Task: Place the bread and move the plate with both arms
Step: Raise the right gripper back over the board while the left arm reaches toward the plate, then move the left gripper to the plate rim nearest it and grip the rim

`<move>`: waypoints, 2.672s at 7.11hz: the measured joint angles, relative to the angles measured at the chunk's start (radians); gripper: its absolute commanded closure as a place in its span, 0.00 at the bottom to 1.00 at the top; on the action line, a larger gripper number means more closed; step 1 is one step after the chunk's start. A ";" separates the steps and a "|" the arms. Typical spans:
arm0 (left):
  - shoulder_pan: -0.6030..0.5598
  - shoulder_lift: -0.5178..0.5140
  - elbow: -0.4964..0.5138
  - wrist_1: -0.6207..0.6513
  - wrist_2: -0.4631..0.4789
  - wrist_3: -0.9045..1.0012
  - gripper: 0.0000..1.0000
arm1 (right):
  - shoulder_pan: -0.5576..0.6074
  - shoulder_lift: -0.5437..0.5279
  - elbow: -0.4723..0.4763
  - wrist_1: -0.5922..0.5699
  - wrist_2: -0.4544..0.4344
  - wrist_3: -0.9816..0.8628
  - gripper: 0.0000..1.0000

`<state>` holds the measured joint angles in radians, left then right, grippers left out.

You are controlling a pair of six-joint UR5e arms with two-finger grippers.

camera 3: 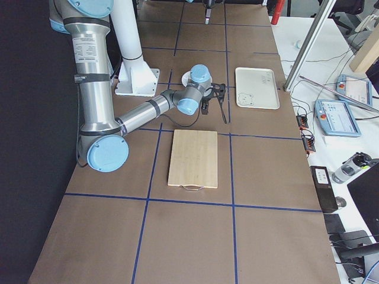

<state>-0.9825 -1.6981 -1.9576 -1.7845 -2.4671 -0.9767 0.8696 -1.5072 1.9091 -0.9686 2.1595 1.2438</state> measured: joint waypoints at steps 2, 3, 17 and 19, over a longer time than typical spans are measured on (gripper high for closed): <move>0.136 -0.176 0.152 -0.227 0.054 -0.330 0.00 | 0.071 -0.073 -0.005 -0.001 0.021 -0.111 0.00; 0.184 -0.224 0.216 -0.351 0.111 -0.421 0.00 | 0.080 -0.086 -0.009 -0.001 0.023 -0.136 0.00; 0.496 -0.268 0.587 -1.275 0.530 -0.775 0.28 | 0.077 -0.082 -0.030 0.001 0.023 -0.150 0.00; 0.504 -0.278 0.598 -1.274 0.539 -0.775 0.32 | 0.077 -0.082 -0.028 0.002 0.024 -0.150 0.00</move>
<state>-0.4782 -1.9759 -1.3599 -3.0588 -1.9285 -1.7518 0.9464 -1.5892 1.8809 -0.9666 2.1839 1.0937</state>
